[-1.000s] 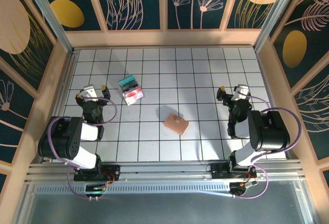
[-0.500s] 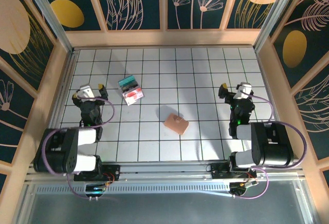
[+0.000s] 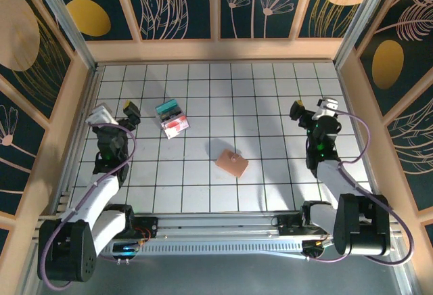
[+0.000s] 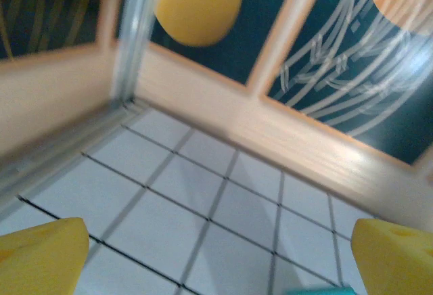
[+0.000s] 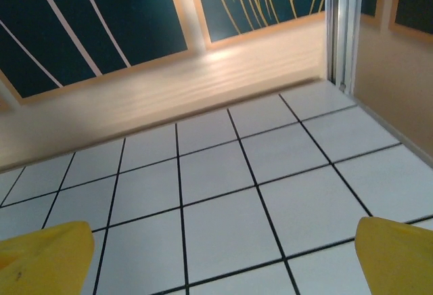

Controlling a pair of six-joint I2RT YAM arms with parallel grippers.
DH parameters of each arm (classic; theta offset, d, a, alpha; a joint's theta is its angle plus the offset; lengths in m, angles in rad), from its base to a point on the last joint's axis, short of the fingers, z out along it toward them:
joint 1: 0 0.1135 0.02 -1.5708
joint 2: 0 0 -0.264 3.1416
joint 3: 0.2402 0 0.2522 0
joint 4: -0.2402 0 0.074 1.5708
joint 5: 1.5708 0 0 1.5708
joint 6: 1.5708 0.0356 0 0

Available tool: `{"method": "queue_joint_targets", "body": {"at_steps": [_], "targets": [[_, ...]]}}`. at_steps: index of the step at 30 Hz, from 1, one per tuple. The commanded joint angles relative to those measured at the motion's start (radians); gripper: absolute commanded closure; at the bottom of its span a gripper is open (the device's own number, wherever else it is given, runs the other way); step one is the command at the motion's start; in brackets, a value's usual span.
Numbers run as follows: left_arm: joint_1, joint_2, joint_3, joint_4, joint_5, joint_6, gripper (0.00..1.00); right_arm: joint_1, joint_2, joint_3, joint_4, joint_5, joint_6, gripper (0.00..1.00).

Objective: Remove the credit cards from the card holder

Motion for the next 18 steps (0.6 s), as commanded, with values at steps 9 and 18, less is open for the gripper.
{"method": "queue_joint_targets", "body": {"at_steps": [9,18], "targets": [[-0.371,-0.069,0.052,-0.352,-0.055,-0.267,0.01,0.080,-0.034,0.153,-0.581,-0.163,0.140,0.01],[-0.728,0.114,0.126,-0.441,-0.120,-0.295,0.01,0.247,0.084,0.263,-0.737,-0.351,0.187,0.14]]}}
